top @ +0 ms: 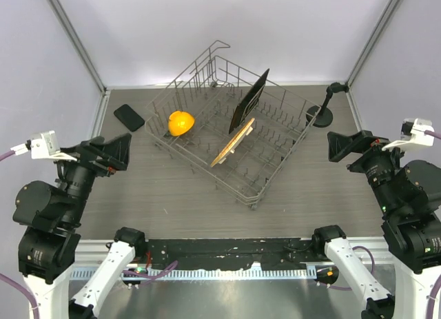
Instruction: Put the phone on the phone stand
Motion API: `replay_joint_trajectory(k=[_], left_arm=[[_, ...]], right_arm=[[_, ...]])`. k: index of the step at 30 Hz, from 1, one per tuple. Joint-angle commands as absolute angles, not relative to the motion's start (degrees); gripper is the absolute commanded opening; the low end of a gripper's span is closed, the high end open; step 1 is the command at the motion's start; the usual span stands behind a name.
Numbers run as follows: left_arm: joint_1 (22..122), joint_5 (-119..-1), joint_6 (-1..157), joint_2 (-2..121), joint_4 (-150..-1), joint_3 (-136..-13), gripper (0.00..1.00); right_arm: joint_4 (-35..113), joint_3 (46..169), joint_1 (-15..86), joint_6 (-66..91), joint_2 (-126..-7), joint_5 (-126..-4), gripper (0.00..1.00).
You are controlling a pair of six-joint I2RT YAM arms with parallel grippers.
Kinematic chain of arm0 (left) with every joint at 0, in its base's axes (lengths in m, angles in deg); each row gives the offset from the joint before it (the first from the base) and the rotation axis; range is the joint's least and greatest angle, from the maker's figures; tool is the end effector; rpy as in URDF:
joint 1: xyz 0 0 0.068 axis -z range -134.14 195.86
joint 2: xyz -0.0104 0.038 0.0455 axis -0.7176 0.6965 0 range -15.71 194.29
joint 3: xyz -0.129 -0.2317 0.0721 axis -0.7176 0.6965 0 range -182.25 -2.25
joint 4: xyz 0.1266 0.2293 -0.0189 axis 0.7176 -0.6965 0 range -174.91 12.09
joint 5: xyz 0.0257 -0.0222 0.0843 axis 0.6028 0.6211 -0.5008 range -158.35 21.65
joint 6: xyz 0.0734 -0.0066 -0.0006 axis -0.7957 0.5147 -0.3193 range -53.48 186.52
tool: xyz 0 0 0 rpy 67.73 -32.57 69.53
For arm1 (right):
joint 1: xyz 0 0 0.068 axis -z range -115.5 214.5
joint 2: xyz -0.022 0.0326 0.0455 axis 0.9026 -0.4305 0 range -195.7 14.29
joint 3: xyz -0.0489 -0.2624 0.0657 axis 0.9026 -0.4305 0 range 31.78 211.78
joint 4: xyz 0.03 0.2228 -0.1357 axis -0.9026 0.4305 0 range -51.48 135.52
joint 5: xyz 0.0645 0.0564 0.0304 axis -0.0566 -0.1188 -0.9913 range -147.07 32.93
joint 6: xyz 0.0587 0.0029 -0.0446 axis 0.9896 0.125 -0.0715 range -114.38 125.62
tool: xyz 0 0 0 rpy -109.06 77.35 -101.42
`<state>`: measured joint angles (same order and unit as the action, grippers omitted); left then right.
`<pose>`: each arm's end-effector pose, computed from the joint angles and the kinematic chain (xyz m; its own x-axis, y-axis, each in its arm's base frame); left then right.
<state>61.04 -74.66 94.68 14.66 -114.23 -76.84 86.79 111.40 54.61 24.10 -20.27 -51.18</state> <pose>0.0588 -0.0089 0.4814 0.0436 -0.4979 -0.8662 0.1993 0.8539 -0.4808 0.0674 0.0053 0.4735 -0.0746 0.3070 -0.9488 -0.0489 0.9492 0.3110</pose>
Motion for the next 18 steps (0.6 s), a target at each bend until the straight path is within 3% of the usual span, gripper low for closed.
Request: replay_joint_trajectory(k=[1,10,18], left_arm=[[60.71,-69.06,96.66,16.01,-121.31,-80.03,1.0],[60.71,-62.2,96.92,14.7,-125.99,-79.78,1.0],[60.97,-48.07,105.96,13.29,-115.46,-67.04,1.0]], right_arm=[[86.24,113.43,54.92,25.75,-22.35,-50.31,0.99],[84.66,112.3,54.83,29.35,-24.37,-49.78,0.99],[90.19,112.02,54.83,30.85,-34.38,-54.23,0.99]])
